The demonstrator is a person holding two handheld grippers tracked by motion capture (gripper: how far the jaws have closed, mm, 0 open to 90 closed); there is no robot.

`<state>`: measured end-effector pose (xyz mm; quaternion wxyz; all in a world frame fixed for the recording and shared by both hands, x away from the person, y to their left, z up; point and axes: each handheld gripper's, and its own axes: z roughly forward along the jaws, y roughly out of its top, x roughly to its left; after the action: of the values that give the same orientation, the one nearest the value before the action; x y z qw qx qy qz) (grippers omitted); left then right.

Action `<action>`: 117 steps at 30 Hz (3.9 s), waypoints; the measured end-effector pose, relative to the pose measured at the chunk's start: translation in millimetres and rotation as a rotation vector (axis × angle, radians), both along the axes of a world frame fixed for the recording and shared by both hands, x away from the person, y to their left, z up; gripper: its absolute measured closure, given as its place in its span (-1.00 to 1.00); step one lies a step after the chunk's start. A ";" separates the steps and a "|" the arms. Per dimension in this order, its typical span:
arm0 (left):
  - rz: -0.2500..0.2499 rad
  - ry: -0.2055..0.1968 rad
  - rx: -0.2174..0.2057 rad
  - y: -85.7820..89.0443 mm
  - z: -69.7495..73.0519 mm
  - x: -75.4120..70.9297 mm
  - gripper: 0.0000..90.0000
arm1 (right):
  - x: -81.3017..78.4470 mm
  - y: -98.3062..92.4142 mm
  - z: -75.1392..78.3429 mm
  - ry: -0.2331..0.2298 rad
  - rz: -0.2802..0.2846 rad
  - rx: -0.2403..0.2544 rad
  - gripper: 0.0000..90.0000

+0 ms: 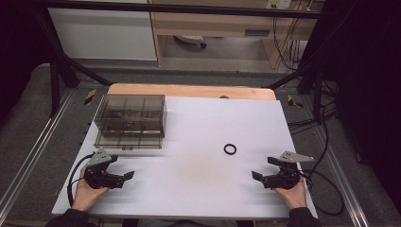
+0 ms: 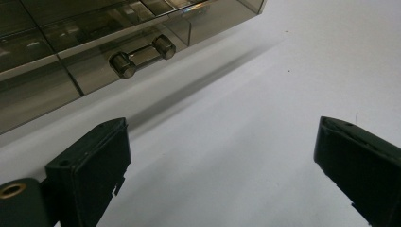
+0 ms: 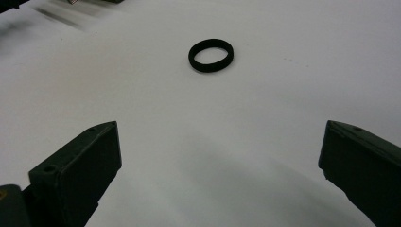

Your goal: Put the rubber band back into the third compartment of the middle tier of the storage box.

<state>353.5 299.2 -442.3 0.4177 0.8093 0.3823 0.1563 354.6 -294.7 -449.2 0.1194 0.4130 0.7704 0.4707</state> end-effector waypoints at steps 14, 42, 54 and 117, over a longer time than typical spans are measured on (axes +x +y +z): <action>-0.005 0.001 -0.007 0.3 -1.0 0.2 -0.90 | -0.1 3.7 0.5 0.002 0.004 0.002 -0.98; 0.006 -0.004 -0.012 0.4 -0.2 0.5 -0.89 | 7.8 20.1 2.6 0.008 -0.002 -0.009 -0.98; 0.007 -0.005 -0.018 1.0 0.0 0.5 -0.89 | 12.0 24.4 4.6 0.004 -0.011 -0.013 -0.98; 0.014 -0.009 -0.022 2.4 0.2 0.5 -0.88 | 64.9 70.1 30.1 0.002 -0.027 -0.093 -0.95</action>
<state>354.0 301.6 -442.1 0.4272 0.8013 0.3876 0.1585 419.6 -224.6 -419.1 0.1442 0.4178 0.7860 0.4322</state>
